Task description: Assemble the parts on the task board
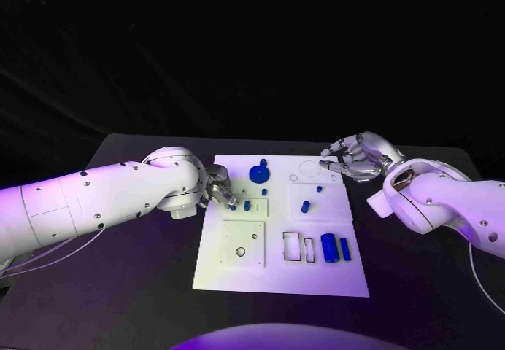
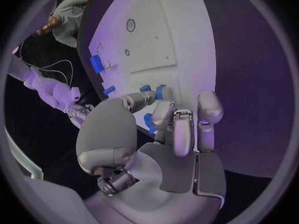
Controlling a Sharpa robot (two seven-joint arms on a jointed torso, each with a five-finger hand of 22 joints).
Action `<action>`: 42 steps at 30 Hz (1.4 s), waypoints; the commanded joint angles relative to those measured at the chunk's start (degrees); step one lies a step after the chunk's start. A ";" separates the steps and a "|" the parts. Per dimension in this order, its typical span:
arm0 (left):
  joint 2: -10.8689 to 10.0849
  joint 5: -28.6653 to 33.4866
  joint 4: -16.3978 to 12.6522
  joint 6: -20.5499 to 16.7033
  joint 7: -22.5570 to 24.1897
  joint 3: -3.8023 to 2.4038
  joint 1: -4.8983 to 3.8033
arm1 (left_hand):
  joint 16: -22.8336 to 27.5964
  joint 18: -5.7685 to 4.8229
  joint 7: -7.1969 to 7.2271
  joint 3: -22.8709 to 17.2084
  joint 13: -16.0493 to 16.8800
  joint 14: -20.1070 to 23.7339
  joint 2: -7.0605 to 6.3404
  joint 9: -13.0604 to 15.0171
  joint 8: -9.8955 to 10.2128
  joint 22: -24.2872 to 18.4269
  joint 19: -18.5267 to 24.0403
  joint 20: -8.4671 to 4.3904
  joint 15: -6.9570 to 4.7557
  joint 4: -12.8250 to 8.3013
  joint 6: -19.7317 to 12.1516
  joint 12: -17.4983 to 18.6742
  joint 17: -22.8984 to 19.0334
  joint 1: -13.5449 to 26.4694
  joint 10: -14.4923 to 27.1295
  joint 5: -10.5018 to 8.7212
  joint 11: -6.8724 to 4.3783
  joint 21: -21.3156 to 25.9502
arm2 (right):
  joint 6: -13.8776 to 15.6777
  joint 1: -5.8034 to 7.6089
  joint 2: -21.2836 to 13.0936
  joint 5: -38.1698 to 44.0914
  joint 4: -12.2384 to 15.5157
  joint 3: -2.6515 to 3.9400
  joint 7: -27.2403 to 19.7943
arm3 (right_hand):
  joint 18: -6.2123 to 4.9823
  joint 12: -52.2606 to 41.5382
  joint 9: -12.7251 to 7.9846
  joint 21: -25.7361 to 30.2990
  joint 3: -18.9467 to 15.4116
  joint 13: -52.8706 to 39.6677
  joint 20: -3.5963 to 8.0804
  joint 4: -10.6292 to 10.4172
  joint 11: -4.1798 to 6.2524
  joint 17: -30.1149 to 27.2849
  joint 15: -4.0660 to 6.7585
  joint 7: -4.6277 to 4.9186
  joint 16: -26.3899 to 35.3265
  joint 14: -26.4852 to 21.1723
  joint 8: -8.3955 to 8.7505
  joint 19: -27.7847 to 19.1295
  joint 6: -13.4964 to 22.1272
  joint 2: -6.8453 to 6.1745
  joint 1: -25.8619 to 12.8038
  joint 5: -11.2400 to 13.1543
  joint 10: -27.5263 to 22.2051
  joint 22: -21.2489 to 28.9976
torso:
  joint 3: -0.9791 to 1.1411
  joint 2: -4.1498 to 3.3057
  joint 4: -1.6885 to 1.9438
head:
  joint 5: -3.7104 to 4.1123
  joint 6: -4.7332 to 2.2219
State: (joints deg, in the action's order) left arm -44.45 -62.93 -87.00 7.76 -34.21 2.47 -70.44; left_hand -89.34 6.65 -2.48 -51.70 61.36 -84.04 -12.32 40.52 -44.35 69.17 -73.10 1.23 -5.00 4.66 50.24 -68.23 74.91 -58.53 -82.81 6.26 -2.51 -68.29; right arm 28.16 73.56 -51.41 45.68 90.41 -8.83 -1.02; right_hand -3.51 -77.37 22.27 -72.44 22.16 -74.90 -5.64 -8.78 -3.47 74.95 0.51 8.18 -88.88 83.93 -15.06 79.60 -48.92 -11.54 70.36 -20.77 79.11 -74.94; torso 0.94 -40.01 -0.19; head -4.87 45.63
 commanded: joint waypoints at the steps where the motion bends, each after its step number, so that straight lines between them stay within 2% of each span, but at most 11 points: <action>1: 0.36 0.84 -0.02 1.19 0.11 0.17 0.21 | -0.20 -0.37 1.62 0.38 -0.05 -5.70 -0.07 -0.49 0.38 -0.01 -0.19 -0.07 -0.57 0.43 1.43 0.33 13.73 1.16 -0.08 -2.14 -0.30 0.33 | -0.41 -0.03 0.01 0.23 0.10 0.00 -0.35 | -1.18 -0.12 0.05 0.22 0.01 -0.11 0.16 -0.24 0.09 11.75 0.14 -0.03 0.24 5.22 -0.28 -0.16 0.29 0.23 -0.10 -0.20 -0.18 -1.77 | 0.00 0.01 0.00 | 0.00 0.03; 6: 0.41 0.96 0.11 1.64 -0.27 0.18 0.21 | -0.22 -0.39 1.70 2.58 -0.03 -5.71 -0.54 -1.05 0.73 0.04 -0.32 -0.11 -0.62 1.96 1.91 0.27 13.79 1.96 -0.06 -3.16 -0.36 0.53 | -0.41 -0.03 -0.03 0.21 0.11 0.00 -0.35 | -1.18 -0.12 0.05 0.22 0.01 -0.11 0.16 -0.24 0.09 11.75 0.14 -0.03 0.24 5.22 -0.28 -0.16 0.29 0.23 -0.10 -0.20 -0.18 -1.77 | 0.00 0.02 -0.04 | -0.01 0.08; 11: 0.36 1.03 0.32 2.34 -0.71 0.19 0.21 | -0.22 -0.37 1.69 5.87 -0.09 -5.71 -1.00 -1.65 1.13 0.00 -0.35 -0.15 -0.62 3.78 2.34 0.29 13.79 2.31 0.00 -3.37 -0.36 0.88 | -0.42 -0.03 -0.09 0.19 0.14 0.00 -0.32 | -1.18 -0.12 0.05 0.22 0.01 -0.11 0.16 -0.24 0.09 11.75 0.14 -0.03 0.24 5.22 -0.28 -0.16 0.29 0.23 -0.10 -0.20 -0.18 -1.77 | -0.01 0.04 -0.04 | 0.05 0.15; 14: 0.31 1.12 0.46 2.44 -0.82 0.19 0.21 | -0.15 -0.40 1.62 11.11 -0.24 -5.67 -1.45 -1.99 1.38 0.06 -0.38 -0.23 -0.59 6.38 2.56 0.42 13.59 3.34 0.14 -3.50 -0.34 1.04 | -0.51 -0.03 -0.11 -0.16 0.19 0.00 -0.26 | -1.19 -0.05 0.07 0.28 0.01 -0.02 0.16 -0.28 0.09 11.68 0.14 -0.02 0.27 5.20 -0.28 -0.19 0.32 0.18 -0.13 -0.19 -0.24 -1.73 | -0.03 0.03 0.00 | 0.07 0.15; 19: 0.26 1.18 0.60 2.32 -0.97 0.20 0.21 | -0.15 -0.43 1.63 22.49 -0.23 -5.67 0.02 -2.87 2.23 0.25 -0.50 -0.30 -0.68 12.00 2.69 0.43 13.59 -0.22 0.23 -3.53 -0.29 1.35 | -0.63 -0.03 -0.14 -0.61 0.25 0.00 -0.20 | -1.19 -0.05 0.07 0.28 0.01 -0.02 0.16 -0.28 0.09 11.68 0.14 -0.02 0.27 5.20 -0.28 -0.19 0.32 0.18 -0.13 -0.19 -0.24 -1.73 | -0.03 0.03 0.01 | 0.08 0.14; 22: 0.21 1.19 0.64 2.30 -1.08 0.20 0.21 | -0.15 -0.43 1.56 24.66 -0.19 -5.67 0.71 -3.11 2.41 0.34 -0.55 -0.28 -0.64 12.16 2.83 0.40 13.61 -0.81 0.22 -3.50 -0.28 1.42 | -0.67 -0.03 -0.18 -0.70 0.26 0.00 -0.16 | -1.19 -0.05 0.07 0.28 0.01 -0.02 0.16 -0.28 0.09 11.68 0.14 -0.02 0.27 5.20 -0.28 -0.19 0.32 0.18 -0.13 -0.19 -0.24 -1.73 | -0.05 0.05 -0.01 | 0.06 0.15; 27: 0.07 1.17 0.66 2.29 -1.27 0.20 0.20 | -0.23 -0.44 1.70 24.80 -0.06 -5.72 1.74 -3.29 2.50 0.47 -0.66 -0.24 -0.64 12.06 3.00 0.28 13.84 -2.11 0.15 -3.41 -0.36 1.39 | -0.68 -0.03 -0.24 -0.77 0.26 0.00 -0.12 | -1.21 -0.11 0.08 0.34 0.00 -0.08 0.16 -0.35 0.09 11.70 0.14 -0.02 0.26 5.21 -0.28 -0.22 0.34 0.17 -0.19 -0.18 -0.19 -1.70 | -0.06 0.02 -0.02 | 0.04 0.16; 34: -0.07 1.14 0.69 1.90 -1.35 0.20 0.20 | -0.24 -0.41 1.76 23.48 -0.04 -5.72 2.53 -3.56 2.70 0.54 -0.71 -0.18 -0.65 11.97 2.97 0.24 13.86 -4.27 0.12 -3.34 -0.42 1.50 | -0.67 -0.03 -0.29 -0.79 0.27 0.00 -0.11 | -1.21 -0.11 0.08 0.34 0.00 -0.08 0.16 -0.35 0.09 11.70 0.14 -0.02 0.26 5.21 -0.28 -0.22 0.34 0.17 -0.19 -0.18 -0.19 -1.70 | -0.09 0.05 0.00 | 0.05 0.13; 37: -0.08 1.16 0.68 1.61 -1.26 0.20 0.20 | -0.24 -0.41 1.80 21.51 -0.02 -5.72 2.85 -3.72 2.75 0.65 -0.79 -0.14 -0.66 11.87 2.94 0.20 13.86 -5.92 0.09 -3.36 -0.42 1.56 | -0.67 -0.03 -0.27 -0.79 0.25 0.00 -0.12 | -1.21 -0.11 0.08 0.34 0.00 -0.08 0.16 -0.35 0.09 11.70 0.14 -0.02 0.26 5.21 -0.28 -0.22 0.34 0.17 -0.19 -0.18 -0.19 -1.70 | -0.11 0.05 0.02 | 0.06 0.14; 42: -0.08 1.68 0.68 1.32 -0.99 0.19 0.20 | -0.23 -0.41 1.91 14.98 -0.12 -5.72 3.08 -3.58 2.48 0.81 -0.82 -0.23 -0.79 10.35 2.36 0.30 13.85 -10.00 0.12 -3.43 -0.59 1.76 | -0.66 -0.03 -0.25 -0.79 0.22 0.00 -0.14 | -1.21 -0.11 0.08 0.34 0.00 -0.08 0.16 -0.35 0.09 11.70 0.14 -0.02 0.26 5.21 -0.28 -0.22 0.34 0.17 -0.19 -0.18 -0.19 -1.70 | -0.09 0.05 0.01 | 0.02 0.14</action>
State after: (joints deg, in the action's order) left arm -44.51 -61.69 -86.44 8.92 -34.95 2.40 -70.52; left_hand -89.34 6.64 -1.21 -35.12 61.28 -84.04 -10.10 36.69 -41.90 69.93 -73.72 1.03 -5.41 16.01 52.70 -67.89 74.91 -67.00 -82.62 2.63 -2.76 -66.90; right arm 28.14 73.56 -51.69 44.82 90.58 -8.83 -0.96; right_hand -4.41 -77.37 22.30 -72.44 22.16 -74.90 -5.64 -8.78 -3.47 74.92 0.51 8.18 -88.88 83.93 -15.06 79.60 -48.92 -11.54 70.36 -20.76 79.11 -74.91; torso 0.84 -39.96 -0.19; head -4.85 45.78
